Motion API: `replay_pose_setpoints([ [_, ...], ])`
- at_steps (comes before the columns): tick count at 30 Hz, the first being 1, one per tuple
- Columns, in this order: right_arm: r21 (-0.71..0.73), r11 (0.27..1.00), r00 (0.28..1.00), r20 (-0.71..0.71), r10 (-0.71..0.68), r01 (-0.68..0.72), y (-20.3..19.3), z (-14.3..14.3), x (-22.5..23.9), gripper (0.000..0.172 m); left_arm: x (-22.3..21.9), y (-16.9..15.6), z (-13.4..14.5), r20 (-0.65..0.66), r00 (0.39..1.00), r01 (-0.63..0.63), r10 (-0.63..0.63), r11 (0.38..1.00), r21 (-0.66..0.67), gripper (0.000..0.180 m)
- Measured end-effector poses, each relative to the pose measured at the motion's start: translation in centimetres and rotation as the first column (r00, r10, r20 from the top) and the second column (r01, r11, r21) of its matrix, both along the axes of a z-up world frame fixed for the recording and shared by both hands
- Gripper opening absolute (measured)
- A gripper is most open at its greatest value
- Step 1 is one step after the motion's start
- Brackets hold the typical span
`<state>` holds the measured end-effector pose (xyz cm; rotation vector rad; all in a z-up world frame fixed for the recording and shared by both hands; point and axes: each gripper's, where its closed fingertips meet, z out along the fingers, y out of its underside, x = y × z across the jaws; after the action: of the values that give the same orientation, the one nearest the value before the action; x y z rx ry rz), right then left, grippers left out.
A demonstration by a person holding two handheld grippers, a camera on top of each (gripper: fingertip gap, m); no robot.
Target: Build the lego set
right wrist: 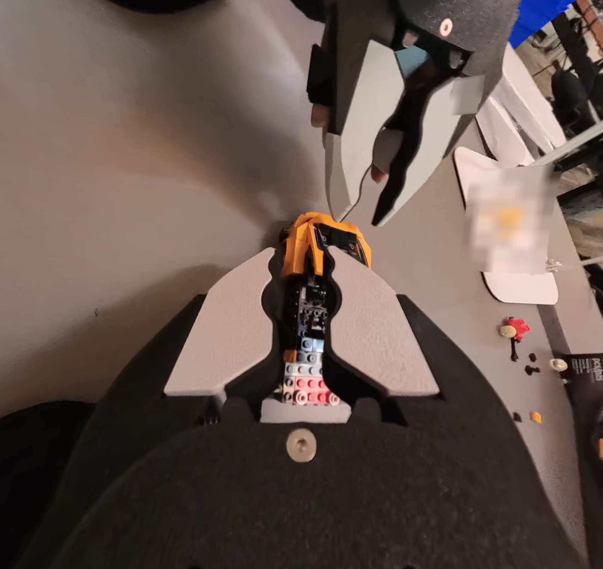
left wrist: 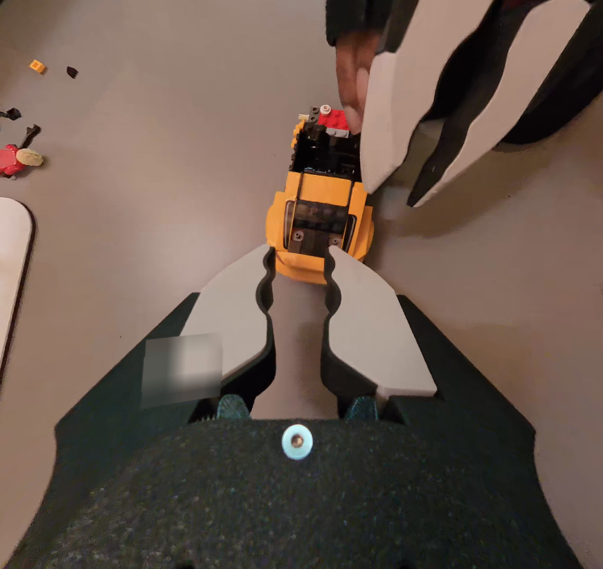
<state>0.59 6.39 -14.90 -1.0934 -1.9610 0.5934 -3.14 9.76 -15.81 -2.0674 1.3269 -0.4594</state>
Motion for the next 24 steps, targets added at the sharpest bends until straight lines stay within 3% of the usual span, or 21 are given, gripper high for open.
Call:
replay_pose_setpoints([
  [9, -0.017, 1.000, 0.997, 0.078, -0.020, 0.022, 0.4, -1.4, -0.3, 0.025, 0.9, 0.2, -0.4, 0.157, 0.988, 0.007, -0.007, 1.000, 0.000, 0.044],
  [24, 0.093, 0.996, 0.992, 0.124, -0.021, 0.009, 0.6, -1.5, -0.4, 0.021, 0.9, 0.0, -0.4, 0.138, 0.990, 0.003, -0.005, 1.000, 0.016, 0.040],
])
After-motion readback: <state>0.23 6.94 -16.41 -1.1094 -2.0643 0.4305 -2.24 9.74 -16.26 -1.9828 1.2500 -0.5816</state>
